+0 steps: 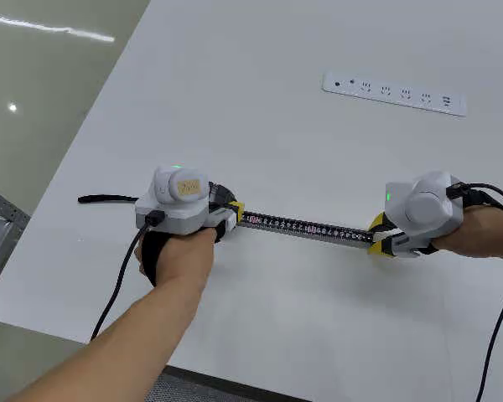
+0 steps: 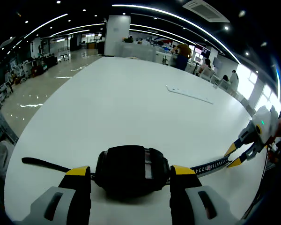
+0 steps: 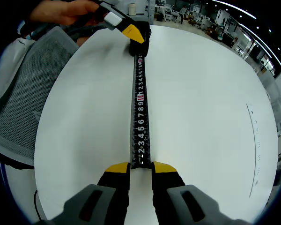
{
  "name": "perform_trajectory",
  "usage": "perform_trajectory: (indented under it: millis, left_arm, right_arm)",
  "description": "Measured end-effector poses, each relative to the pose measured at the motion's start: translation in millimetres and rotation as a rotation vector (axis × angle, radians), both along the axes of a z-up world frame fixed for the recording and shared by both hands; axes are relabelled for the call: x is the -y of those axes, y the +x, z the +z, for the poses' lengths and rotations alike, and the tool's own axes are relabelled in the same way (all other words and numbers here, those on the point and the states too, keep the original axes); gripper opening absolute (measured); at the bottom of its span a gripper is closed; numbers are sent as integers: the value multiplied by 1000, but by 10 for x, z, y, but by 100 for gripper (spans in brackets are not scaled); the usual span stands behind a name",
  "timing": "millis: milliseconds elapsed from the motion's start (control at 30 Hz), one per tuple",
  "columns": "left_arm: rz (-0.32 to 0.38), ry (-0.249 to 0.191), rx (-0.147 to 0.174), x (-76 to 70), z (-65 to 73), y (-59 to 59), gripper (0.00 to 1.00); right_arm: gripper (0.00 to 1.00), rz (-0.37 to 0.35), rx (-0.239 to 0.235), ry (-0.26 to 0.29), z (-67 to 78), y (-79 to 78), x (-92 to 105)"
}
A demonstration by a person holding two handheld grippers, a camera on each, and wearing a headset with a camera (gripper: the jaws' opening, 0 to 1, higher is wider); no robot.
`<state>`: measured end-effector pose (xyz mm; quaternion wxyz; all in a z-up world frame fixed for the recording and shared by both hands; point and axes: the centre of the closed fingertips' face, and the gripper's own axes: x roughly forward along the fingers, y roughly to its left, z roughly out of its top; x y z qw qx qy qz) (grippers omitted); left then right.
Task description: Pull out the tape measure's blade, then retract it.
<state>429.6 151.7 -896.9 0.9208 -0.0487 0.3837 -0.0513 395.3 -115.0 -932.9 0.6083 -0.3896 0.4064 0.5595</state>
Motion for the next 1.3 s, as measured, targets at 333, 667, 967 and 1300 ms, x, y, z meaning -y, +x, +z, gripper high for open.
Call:
perform_trajectory:
  millis: [333,667,967,1300]
  left_arm:
    - [-9,-1,2,24,-4,3,61]
    - [-16,7,5,14,-24,16,61]
    - [-31,15,13,9,-35,27,59]
    - [-46,19,17,6,-40,33,57]
  right_arm:
    - [16,12,-12,-7,-13,5,3]
    - [15,19,-18,-9,-21,2,2]
    - [15,16,-21,-10,-34,18,10]
    - [14,35,-21,-9,-44,20,-75]
